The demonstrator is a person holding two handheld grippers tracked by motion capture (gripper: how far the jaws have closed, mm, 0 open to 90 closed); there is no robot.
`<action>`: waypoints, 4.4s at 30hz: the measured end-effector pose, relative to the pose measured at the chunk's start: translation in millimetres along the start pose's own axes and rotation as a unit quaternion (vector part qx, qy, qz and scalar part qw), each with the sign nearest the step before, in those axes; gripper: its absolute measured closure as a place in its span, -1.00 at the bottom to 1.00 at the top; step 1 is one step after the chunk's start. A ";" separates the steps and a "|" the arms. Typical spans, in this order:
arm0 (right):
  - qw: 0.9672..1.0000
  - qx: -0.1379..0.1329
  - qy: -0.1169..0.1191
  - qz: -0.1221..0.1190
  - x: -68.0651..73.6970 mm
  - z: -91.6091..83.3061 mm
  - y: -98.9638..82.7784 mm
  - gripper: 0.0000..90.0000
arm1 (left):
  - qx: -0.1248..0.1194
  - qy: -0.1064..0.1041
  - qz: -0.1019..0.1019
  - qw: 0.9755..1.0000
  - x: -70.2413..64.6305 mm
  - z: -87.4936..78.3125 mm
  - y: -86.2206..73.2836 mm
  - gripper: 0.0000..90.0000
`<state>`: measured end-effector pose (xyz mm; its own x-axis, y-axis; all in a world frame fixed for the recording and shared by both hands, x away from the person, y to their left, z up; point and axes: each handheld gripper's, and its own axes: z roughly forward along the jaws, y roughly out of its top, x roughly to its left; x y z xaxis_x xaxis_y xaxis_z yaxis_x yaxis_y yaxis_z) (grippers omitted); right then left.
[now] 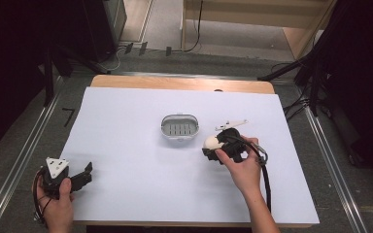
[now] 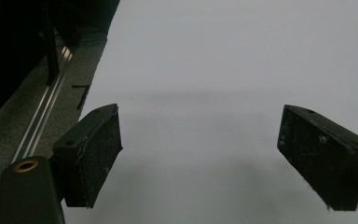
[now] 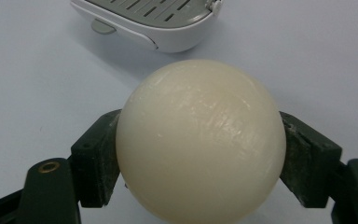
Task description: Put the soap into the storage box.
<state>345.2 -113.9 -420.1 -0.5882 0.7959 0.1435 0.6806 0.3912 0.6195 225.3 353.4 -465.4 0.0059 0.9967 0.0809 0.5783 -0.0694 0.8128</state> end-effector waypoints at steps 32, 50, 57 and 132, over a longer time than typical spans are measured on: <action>1.000 -0.001 0.013 -0.013 15.0 12.7 40.0 -0.45 | 0.001 0.002 0.001 1.000 -0.5 0.2 0.1 -0.68; 1.000 0.001 0.016 -0.011 17.4 21.8 57.4 -0.45 | 0.003 0.002 0.001 1.000 -0.5 0.5 0.2 -0.68; 1.000 0.005 0.018 -0.014 19.4 26.6 68.6 -0.45 | 0.003 0.002 0.001 1.000 -0.8 0.7 0.3 -0.68; 0.999 0.053 0.005 0.013 34.0 90.2 97.9 -0.46 | 0.006 0.001 0.005 1.000 -1.1 1.3 0.5 -0.68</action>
<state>431.2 -6.9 -424.2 -0.5740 0.8019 0.1659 0.7373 0.4181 0.5306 226.6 352.4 -465.8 0.0099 0.9958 0.0909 0.5878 -0.0793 0.8051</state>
